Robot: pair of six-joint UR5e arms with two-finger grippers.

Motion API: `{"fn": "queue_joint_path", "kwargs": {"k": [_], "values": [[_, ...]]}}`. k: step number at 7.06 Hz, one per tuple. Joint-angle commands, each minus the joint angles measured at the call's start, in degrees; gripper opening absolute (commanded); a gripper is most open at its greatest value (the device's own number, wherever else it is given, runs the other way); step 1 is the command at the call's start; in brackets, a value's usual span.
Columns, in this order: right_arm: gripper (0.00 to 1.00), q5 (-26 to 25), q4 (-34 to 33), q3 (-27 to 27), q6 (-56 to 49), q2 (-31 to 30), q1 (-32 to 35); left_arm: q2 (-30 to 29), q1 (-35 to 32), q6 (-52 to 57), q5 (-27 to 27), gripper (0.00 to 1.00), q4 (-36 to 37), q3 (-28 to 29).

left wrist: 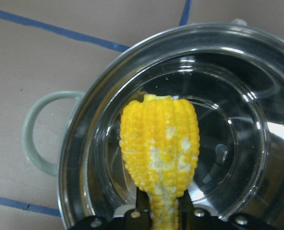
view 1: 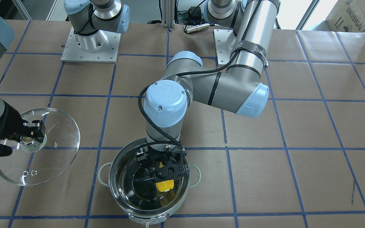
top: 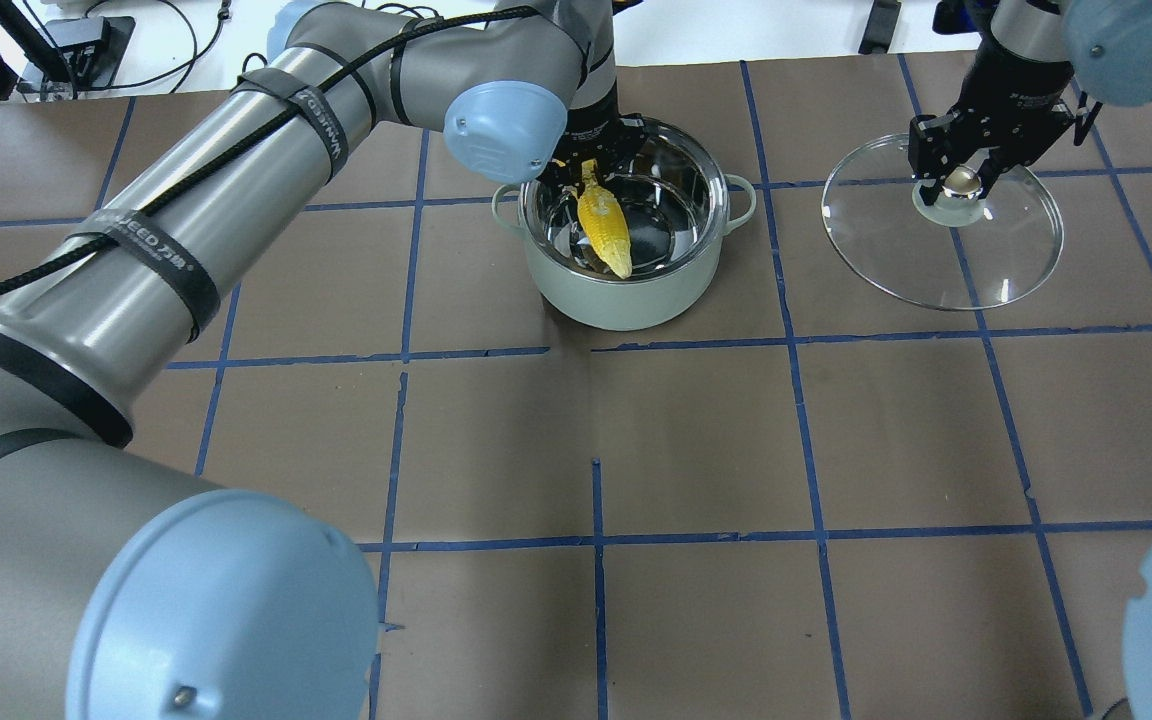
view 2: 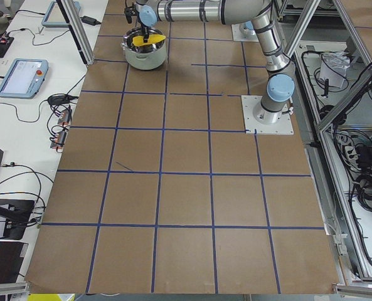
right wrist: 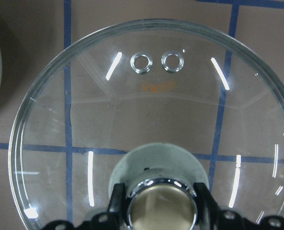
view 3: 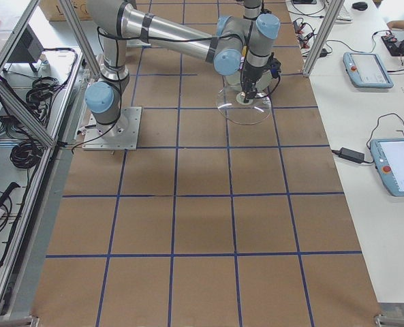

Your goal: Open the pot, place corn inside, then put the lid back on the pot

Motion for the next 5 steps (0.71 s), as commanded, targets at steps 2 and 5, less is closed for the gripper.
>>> {"fn": "queue_joint_path", "kwargs": {"k": [2, 5], "values": [[0.07, 0.0, -0.03, 0.0, 0.0, 0.0, 0.09, -3.95, -1.38, 6.29, 0.09, 0.08, -0.1, 4.74], [0.07, 0.0, -0.03, 0.0, 0.0, -0.09, 0.09, -2.73, -1.47, 7.03, 0.62, 1.0, -0.19, 3.87]]}}
